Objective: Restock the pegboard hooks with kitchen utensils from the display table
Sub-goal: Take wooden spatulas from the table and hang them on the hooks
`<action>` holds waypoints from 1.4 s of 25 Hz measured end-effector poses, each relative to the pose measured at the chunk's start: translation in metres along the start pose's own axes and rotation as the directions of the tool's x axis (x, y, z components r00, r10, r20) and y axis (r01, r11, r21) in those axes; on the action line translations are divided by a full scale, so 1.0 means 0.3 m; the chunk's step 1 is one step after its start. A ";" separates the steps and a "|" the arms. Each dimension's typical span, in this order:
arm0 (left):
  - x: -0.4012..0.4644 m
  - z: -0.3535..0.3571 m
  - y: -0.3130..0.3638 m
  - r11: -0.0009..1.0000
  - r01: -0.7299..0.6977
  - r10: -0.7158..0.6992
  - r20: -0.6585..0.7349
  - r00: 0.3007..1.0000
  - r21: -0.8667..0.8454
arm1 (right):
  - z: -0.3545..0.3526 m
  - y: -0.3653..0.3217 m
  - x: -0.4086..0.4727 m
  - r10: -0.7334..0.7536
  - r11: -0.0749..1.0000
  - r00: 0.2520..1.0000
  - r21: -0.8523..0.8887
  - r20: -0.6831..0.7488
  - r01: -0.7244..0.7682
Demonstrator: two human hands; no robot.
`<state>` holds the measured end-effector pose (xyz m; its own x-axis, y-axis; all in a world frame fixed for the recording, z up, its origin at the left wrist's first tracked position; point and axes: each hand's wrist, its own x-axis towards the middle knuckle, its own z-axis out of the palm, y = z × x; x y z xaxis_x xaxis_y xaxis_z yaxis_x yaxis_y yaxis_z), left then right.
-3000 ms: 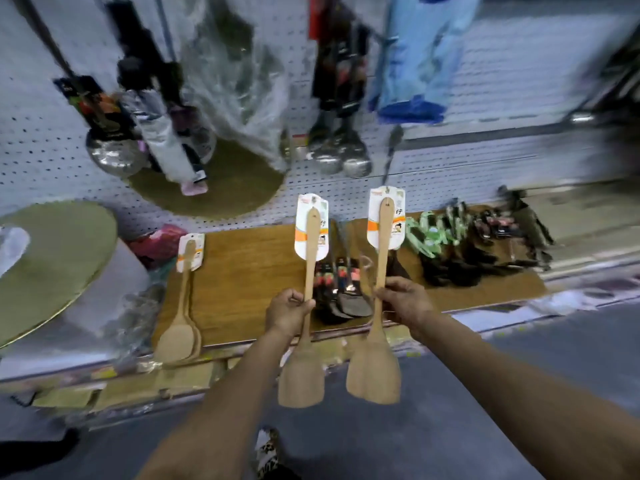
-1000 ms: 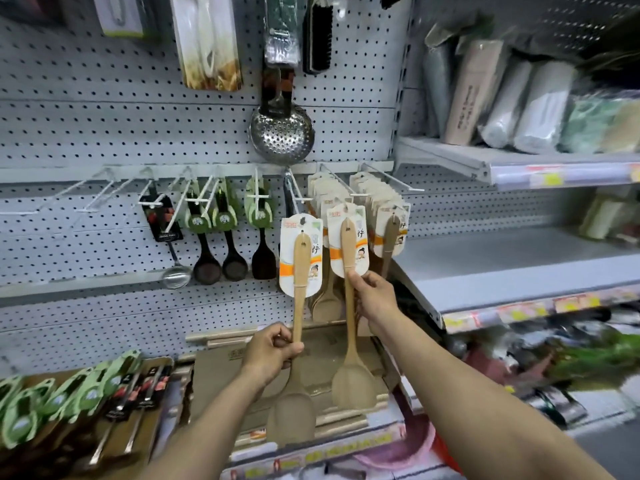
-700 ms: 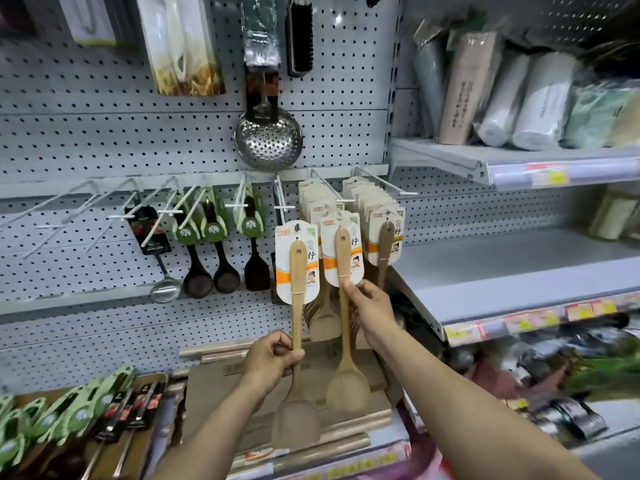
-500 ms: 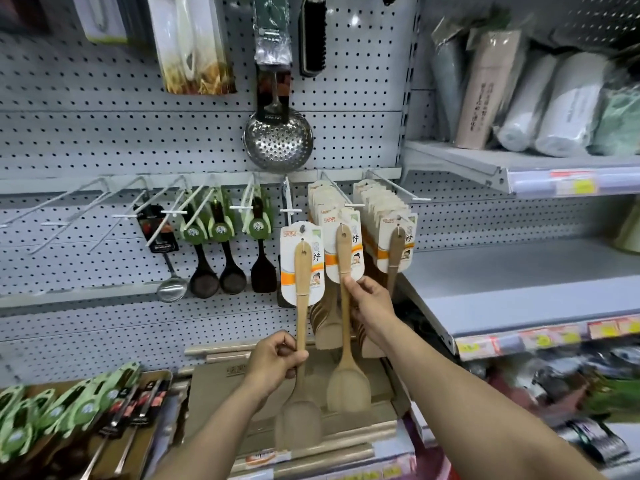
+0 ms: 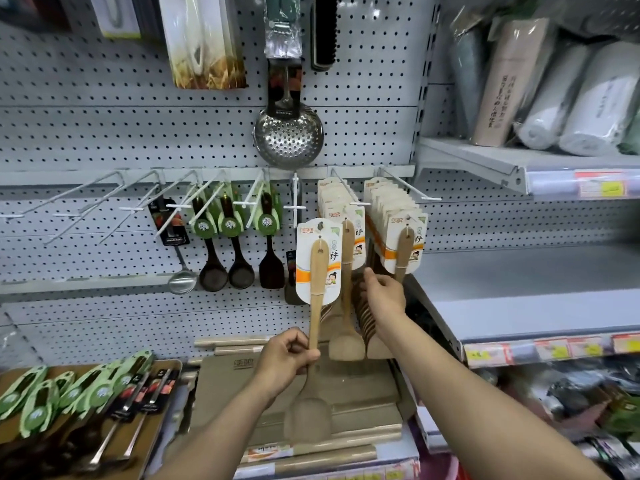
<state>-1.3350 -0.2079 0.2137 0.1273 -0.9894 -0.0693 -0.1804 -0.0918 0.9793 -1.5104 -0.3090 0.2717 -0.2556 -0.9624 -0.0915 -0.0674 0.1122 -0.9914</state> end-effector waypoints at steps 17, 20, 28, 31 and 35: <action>0.066 0.174 0.052 1.000 0.011 -0.010 0.076 0.997 -0.025 | -0.036 -0.155 -0.009 -0.215 0.956 0.970 0.225 0.111 0.186; 0.090 0.172 0.052 1.000 0.024 -0.023 0.072 0.997 -0.020 | -0.017 -0.156 0.022 -0.212 0.960 0.970 0.215 0.122 0.182; 0.221 0.171 0.032 0.998 0.040 -0.041 0.028 0.999 0.056 | 0.022 -0.143 0.101 -0.242 0.951 0.932 0.255 0.268 0.174; 0.272 0.172 0.024 0.997 0.043 -0.044 0.027 0.999 0.060 | 0.031 -0.141 0.133 -0.238 0.947 0.925 0.281 0.297 0.154; 0.343 0.181 0.024 0.997 0.043 -0.045 0.034 0.998 0.067 | 0.057 -0.153 0.168 -0.261 0.944 0.925 0.274 0.275 0.184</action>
<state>-1.3762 -0.3165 0.2034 0.1019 -0.9876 -0.1198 -0.2401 -0.1412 0.9604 -1.5038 -0.3669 0.3109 0.0466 -0.9879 0.1479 0.1536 -0.1392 -0.9783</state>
